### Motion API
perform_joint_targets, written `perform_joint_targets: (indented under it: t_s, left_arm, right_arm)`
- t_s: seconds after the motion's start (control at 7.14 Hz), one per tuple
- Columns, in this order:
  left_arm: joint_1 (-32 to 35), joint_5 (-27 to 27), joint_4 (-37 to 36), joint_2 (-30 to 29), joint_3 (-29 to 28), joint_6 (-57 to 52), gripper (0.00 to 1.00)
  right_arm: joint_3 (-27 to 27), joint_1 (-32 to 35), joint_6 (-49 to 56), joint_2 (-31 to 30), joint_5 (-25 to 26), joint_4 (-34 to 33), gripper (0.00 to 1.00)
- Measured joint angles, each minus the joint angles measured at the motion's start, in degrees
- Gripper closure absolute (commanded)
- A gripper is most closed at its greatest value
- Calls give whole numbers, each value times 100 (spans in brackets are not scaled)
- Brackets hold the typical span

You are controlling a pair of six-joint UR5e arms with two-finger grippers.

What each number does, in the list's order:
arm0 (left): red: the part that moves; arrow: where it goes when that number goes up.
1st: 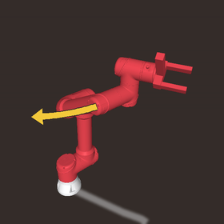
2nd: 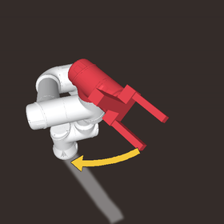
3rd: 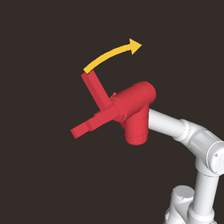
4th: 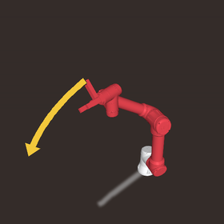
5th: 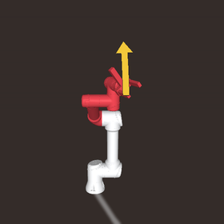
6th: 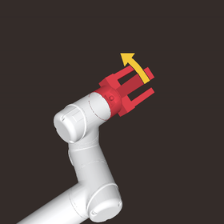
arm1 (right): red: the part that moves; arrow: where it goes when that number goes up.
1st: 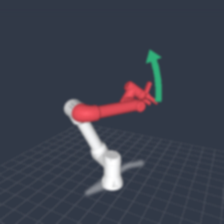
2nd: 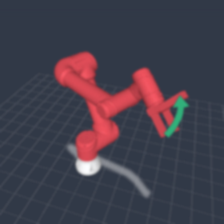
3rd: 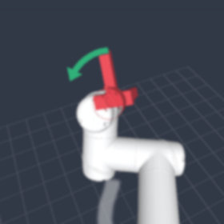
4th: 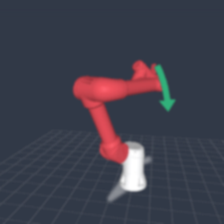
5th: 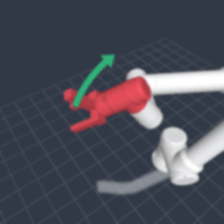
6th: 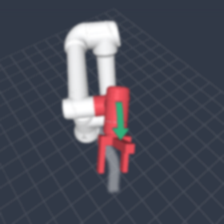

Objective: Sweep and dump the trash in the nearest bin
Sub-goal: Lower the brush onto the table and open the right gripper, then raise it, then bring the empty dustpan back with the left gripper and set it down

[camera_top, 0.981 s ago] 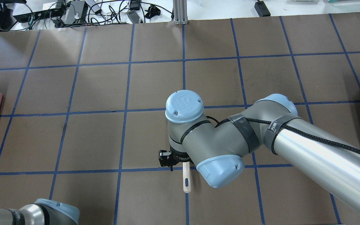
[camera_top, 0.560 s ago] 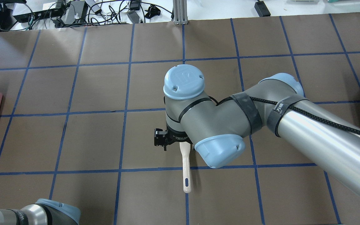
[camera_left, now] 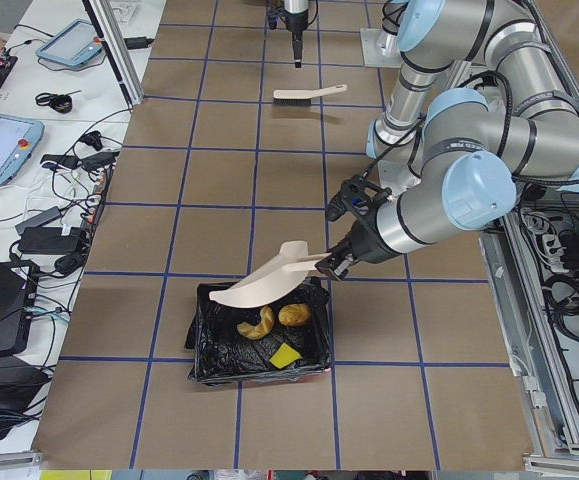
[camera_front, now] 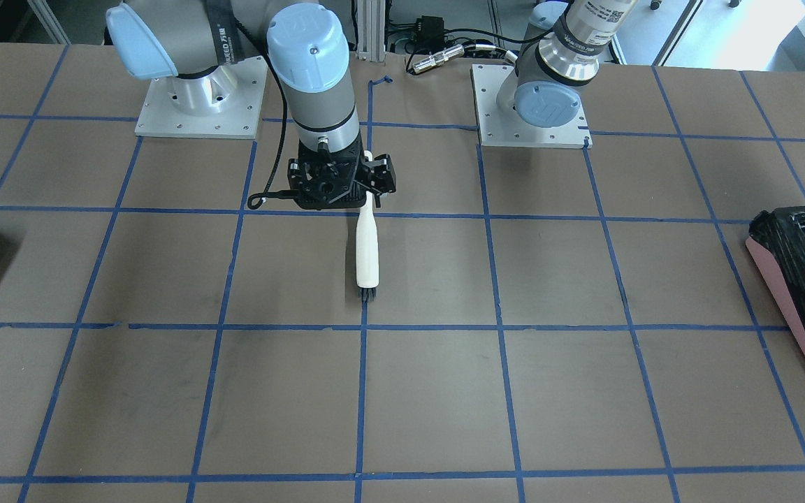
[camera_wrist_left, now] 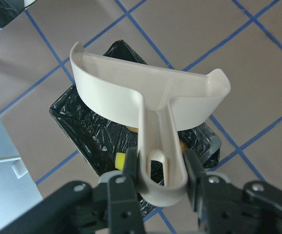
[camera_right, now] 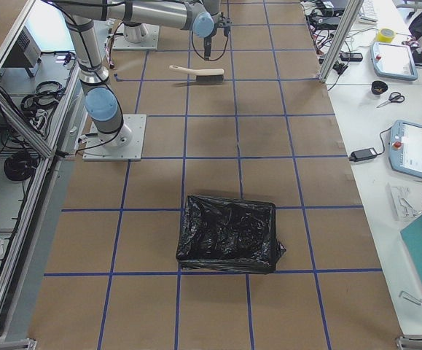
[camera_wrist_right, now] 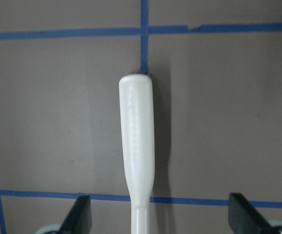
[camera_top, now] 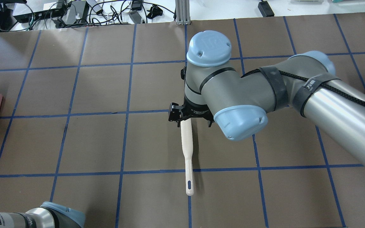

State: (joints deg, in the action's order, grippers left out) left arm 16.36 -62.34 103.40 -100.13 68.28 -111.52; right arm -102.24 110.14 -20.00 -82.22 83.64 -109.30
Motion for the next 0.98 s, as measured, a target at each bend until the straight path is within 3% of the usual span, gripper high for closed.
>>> perform_joint_targets:
  t_s: [0.56, 0.98]
  left_arm:
    - [1597, 13, 39, 204, 171, 1867, 100]
    - [3003, 13, -354, 340, 611, 3474, 100]
  right_arm:
    - [1486, -1174, 1165, -180, 162, 1887, 0]
    - [1723, -1530, 1468, -602, 538, 2498, 0]
